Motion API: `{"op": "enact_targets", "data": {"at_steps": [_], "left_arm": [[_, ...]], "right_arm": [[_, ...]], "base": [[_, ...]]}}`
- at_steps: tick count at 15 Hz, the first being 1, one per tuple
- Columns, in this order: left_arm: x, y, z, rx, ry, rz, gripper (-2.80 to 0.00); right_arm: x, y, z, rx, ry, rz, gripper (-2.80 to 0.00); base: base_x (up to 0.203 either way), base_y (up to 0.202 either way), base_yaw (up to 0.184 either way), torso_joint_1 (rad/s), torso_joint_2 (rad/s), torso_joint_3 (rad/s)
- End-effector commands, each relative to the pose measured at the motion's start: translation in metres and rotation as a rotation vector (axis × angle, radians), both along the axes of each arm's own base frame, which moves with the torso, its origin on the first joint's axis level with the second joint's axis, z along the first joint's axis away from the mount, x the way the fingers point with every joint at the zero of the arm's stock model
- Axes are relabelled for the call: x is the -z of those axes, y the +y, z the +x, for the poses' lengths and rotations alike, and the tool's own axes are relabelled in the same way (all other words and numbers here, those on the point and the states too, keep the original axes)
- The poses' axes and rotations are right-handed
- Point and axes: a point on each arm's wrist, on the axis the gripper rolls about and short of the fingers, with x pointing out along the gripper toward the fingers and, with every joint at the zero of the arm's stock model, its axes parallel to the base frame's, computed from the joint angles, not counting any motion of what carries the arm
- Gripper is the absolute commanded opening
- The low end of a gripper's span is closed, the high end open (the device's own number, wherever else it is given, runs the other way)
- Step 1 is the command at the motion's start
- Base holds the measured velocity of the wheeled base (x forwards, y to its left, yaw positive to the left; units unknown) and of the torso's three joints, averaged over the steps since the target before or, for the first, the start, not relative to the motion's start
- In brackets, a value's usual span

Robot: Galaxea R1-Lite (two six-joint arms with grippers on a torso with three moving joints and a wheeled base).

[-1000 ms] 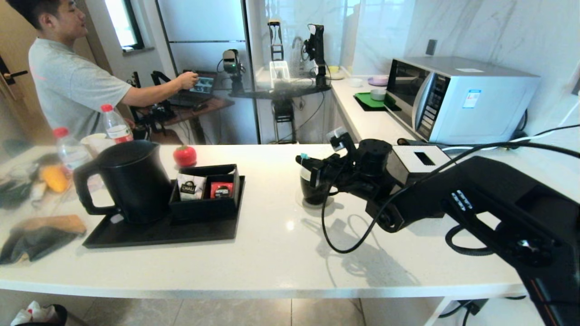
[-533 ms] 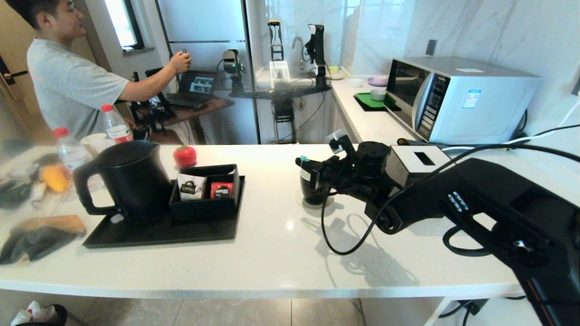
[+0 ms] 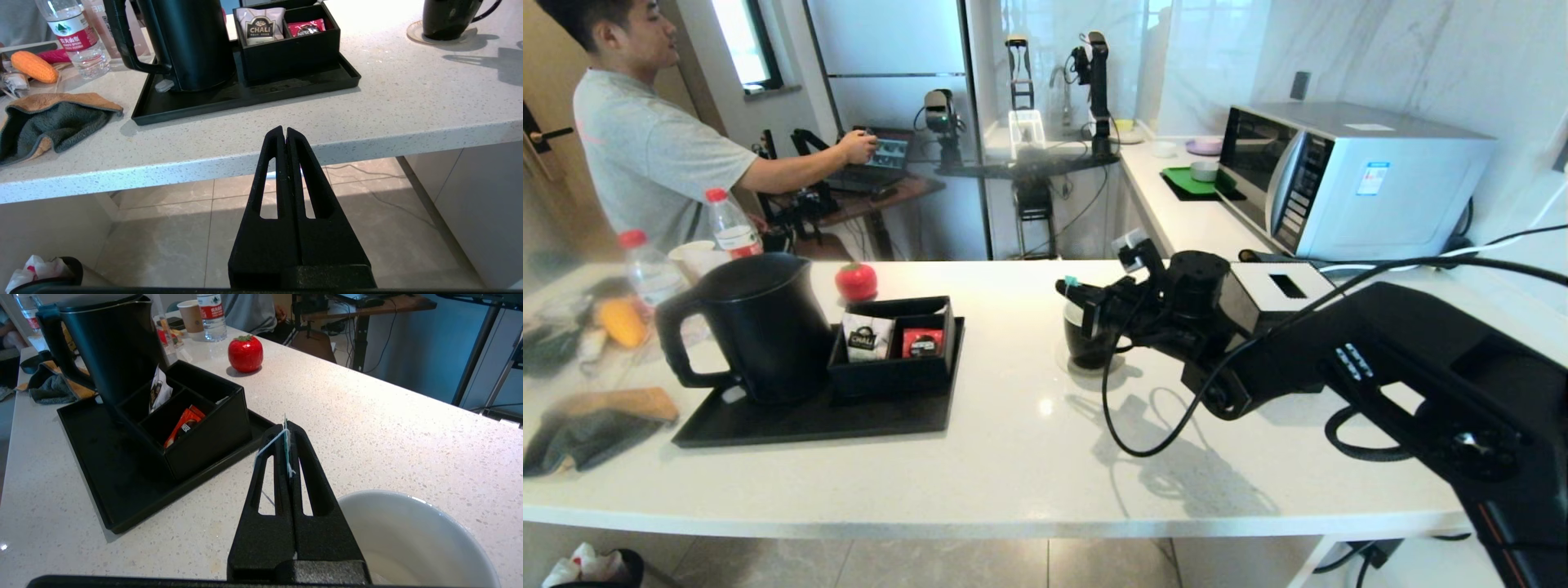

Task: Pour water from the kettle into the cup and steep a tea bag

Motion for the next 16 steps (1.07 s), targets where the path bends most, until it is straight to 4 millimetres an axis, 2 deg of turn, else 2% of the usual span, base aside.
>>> {"op": "enact_targets", "data": {"at_steps": [1, 4, 10, 13, 16], "left_arm": [[0.000, 0.000, 0.000, 0.001, -0.001, -0.001, -2.80], [0.000, 0.000, 0.000, 0.001, -0.001, -0.001, -2.80], [0.000, 0.000, 0.000, 0.001, -0.001, -0.001, -2.80], [0.000, 0.000, 0.000, 0.001, -0.001, -0.003, -2.80], [0.000, 0.000, 0.000, 0.001, -0.001, -0.003, -2.80]], "right_arm": [[-0.009, -0.001, -0.001, -0.002, -0.025, 0.014, -2.80], [-0.028, -0.005, -0.004, 0.001, -0.056, 0.031, -2.80], [-0.093, -0.012, -0.016, 0.004, -0.134, 0.075, -2.80], [-0.101, -0.013, -0.020, 0.002, -0.140, 0.075, -2.80], [-0.091, -0.013, -0.017, 0.008, -0.142, 0.046, -2.80]], "base": [[0.000, 0.000, 0.000, 0.000, 0.00, 0.000], [0.000, 0.000, 0.000, 0.000, 0.00, 0.000], [0.000, 0.000, 0.000, 0.000, 0.00, 0.000], [0.000, 0.000, 0.000, 0.000, 0.00, 0.000], [0.000, 0.000, 0.000, 0.000, 0.00, 0.000]]}}
